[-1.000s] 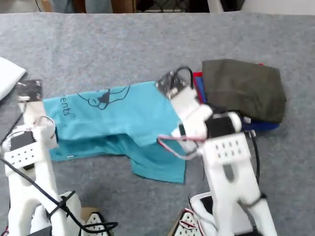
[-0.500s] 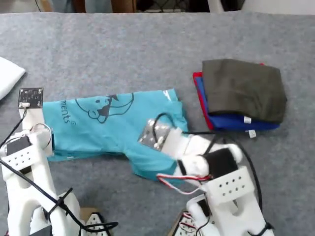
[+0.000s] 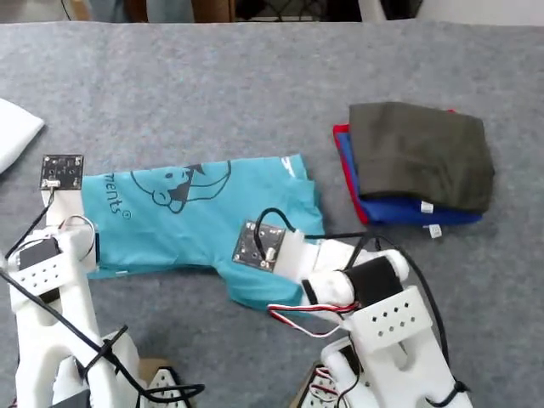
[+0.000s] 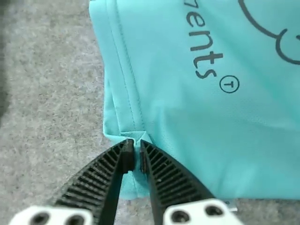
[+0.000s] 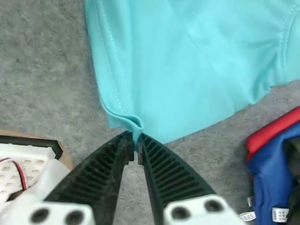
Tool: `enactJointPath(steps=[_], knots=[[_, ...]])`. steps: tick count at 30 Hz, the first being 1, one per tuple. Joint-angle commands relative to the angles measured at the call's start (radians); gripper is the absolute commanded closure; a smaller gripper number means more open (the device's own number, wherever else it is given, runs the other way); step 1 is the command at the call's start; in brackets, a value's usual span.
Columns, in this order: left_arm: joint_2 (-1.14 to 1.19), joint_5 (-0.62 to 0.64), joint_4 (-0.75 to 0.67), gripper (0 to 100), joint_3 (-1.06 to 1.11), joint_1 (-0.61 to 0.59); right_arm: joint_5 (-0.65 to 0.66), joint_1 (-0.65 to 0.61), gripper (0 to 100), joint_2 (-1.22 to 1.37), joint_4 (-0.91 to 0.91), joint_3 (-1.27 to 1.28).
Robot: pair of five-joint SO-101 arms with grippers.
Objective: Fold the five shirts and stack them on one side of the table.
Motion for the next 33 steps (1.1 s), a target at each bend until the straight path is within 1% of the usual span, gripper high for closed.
enactJointPath(steps=[1,3,6,8,11,13,14,16,17,19,20,21,22,25,27,30,33], knots=[[-0.006,-0.075,-0.017,96,-0.013,0.005,0.063,-0.012,94.6,-0.016,0.037,-0.013],[-0.012,-0.101,-0.002,91,-0.015,0.002,0.071,-0.011,88.1,-0.016,0.049,-0.018],[-0.014,-0.075,0.08,79,-0.062,-0.022,0.075,-0.011,80.4,-0.016,0.055,-0.05],[-0.014,-0.074,0.146,76,-0.124,-0.047,0.072,-0.011,78.6,-0.016,0.048,-0.099],[-0.014,-0.074,0.241,76,-0.255,-0.081,0.072,-0.011,78.7,-0.008,0.034,-0.202],[-0.014,-0.075,0.33,77,-0.381,-0.097,0.057,0.002,79.7,-0.008,-0.018,-0.255],[-0.014,-0.075,0.382,77,-0.453,-0.102,0.044,0.017,82.6,-0.001,-0.055,-0.275],[-0.003,-0.075,0.483,78,-0.607,-0.102,0.006,0.043,94.3,0.053,-0.135,-0.309],[0.0,-0.071,0.52,82,-0.673,-0.096,-0.02,0.061,99.3,0.102,-0.167,-0.331],[0.025,-0.048,0.525,94,-0.751,-0.05,-0.078,0.086,95.8,0.222,-0.204,-0.387],[0.049,-0.034,0.509,98,-0.769,-0.019,-0.106,0.092,96.6,0.289,-0.216,-0.429],[0.083,-0.005,0.482,96,-0.774,0.005,-0.132,0.094,98.3,0.355,-0.227,-0.475],[0.121,0.052,0.446,96,-0.768,0.024,-0.158,0.094,98.5,0.427,-0.239,-0.526],[0.275,0.227,0.273,97,-0.74,0.051,-0.242,0.092,98.4,0.641,-0.278,-0.684],[0.399,0.302,0.157,97,-0.734,0.054,-0.301,0.092,98.4,0.782,-0.301,-0.786],[0.572,0.367,0.006,97,-0.734,0.059,-0.376,0.092,98.4,0.987,-0.308,-0.937],[0.727,0.379,-0.141,97,-0.734,0.058,-0.407,0.095,98.4,1.19,-0.308,-1.079]])
